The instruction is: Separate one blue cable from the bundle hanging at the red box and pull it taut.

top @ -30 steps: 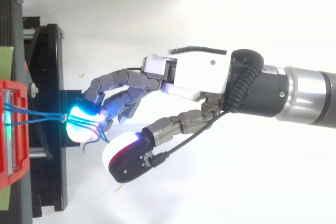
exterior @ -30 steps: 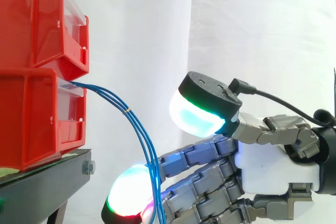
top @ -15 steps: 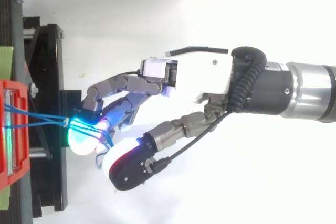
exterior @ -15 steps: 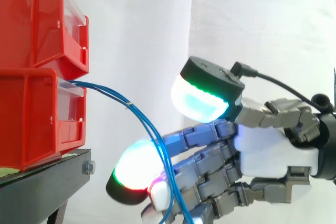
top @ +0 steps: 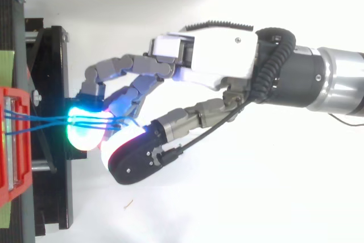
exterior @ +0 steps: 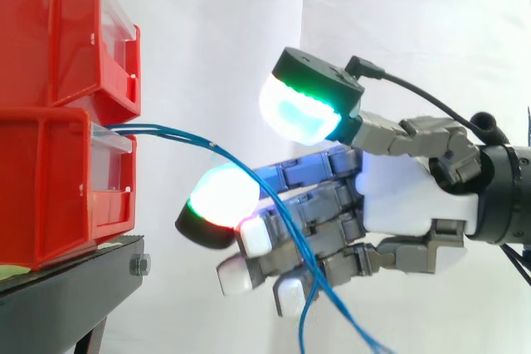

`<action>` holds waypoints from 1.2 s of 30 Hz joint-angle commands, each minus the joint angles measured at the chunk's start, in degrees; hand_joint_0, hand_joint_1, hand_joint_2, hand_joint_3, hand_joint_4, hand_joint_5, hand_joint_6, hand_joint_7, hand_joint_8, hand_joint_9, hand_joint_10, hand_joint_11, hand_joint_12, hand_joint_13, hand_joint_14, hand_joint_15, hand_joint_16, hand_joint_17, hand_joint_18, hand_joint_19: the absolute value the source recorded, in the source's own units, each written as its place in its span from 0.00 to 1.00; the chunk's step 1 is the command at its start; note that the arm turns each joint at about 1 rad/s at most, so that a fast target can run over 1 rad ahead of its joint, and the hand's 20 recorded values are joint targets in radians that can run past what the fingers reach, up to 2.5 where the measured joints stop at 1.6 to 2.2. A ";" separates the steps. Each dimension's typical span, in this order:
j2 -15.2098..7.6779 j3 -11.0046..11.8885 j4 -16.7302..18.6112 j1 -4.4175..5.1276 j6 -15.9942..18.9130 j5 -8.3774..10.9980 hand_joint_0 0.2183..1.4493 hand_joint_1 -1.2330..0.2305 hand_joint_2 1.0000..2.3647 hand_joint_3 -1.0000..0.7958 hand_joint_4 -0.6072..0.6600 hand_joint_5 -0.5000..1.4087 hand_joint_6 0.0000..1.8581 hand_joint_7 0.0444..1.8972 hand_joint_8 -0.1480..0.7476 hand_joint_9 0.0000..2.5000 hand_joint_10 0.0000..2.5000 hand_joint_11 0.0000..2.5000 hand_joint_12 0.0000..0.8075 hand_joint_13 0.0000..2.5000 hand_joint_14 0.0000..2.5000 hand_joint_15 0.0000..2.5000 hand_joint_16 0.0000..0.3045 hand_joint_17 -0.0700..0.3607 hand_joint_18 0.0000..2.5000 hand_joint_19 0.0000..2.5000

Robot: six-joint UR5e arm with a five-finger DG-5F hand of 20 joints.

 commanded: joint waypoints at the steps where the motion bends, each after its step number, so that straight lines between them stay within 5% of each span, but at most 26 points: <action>1: 0.01 0.60 0.22 -0.54 0.03 0.16 0.31 0.45 0.00 0.32 0.69 0.19 0.27 0.62 0.55 0.34 0.01 0.25 0.44 0.30 0.01 0.21 0.14 0.38 0.31 0.26; 8: -1.31 0.60 0.13 -0.98 0.03 1.57 0.31 0.45 0.01 0.32 0.70 0.19 0.27 0.62 0.56 0.35 0.01 0.25 0.44 0.31 0.01 0.22 0.14 0.38 0.31 0.26; 27: -1.31 0.60 0.22 -1.07 -0.15 1.48 0.35 0.44 0.01 0.42 0.66 0.20 0.28 0.72 0.56 0.36 0.01 0.26 0.44 0.32 0.01 0.22 0.14 0.38 0.32 0.26; 36: -1.31 0.60 0.31 -0.98 -0.15 1.48 0.31 0.49 0.01 0.35 0.64 0.18 0.40 0.61 0.57 0.37 0.01 0.27 0.44 0.32 0.01 0.22 0.14 0.38 0.32 0.26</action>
